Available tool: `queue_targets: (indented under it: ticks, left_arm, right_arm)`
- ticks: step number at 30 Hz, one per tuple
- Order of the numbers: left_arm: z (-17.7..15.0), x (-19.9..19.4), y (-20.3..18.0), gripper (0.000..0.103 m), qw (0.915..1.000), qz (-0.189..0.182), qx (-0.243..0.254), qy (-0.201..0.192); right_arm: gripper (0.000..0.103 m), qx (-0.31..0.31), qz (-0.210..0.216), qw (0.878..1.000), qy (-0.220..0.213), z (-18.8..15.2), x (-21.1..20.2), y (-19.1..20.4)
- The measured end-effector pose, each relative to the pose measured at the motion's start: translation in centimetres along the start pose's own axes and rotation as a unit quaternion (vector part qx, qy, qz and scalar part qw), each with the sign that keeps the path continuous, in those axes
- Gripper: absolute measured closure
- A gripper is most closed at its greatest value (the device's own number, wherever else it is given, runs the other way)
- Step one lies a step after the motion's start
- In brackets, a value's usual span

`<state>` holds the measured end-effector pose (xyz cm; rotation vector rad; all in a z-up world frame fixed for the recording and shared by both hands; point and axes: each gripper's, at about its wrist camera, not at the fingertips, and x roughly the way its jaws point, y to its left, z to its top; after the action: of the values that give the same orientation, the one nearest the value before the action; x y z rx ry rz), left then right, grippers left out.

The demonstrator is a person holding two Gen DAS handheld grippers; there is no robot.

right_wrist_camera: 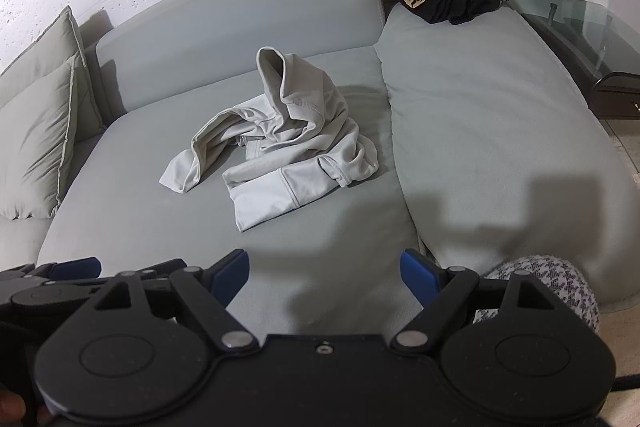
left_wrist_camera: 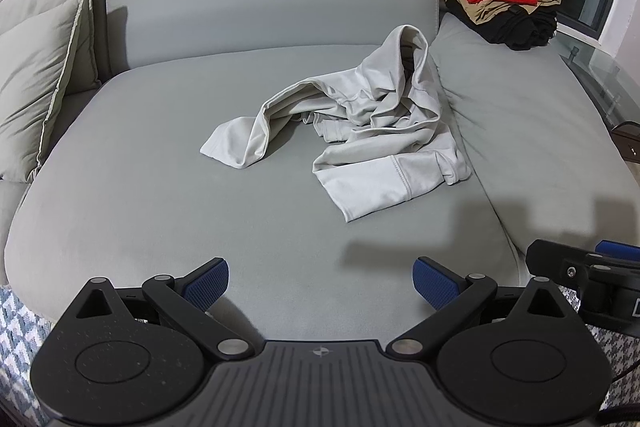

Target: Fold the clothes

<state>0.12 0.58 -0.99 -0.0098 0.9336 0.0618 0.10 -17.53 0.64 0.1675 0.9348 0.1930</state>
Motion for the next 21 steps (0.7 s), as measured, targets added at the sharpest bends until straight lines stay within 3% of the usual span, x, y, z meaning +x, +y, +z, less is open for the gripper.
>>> queue_targets:
  ticks: [21]
  left_arm:
    - [0.21,0.11,0.18,0.003,1.0000,0.002,-0.001,-0.001]
  right_arm:
    - [0.020,-0.003,0.000,1.000,0.003,0.28,0.25,0.13]
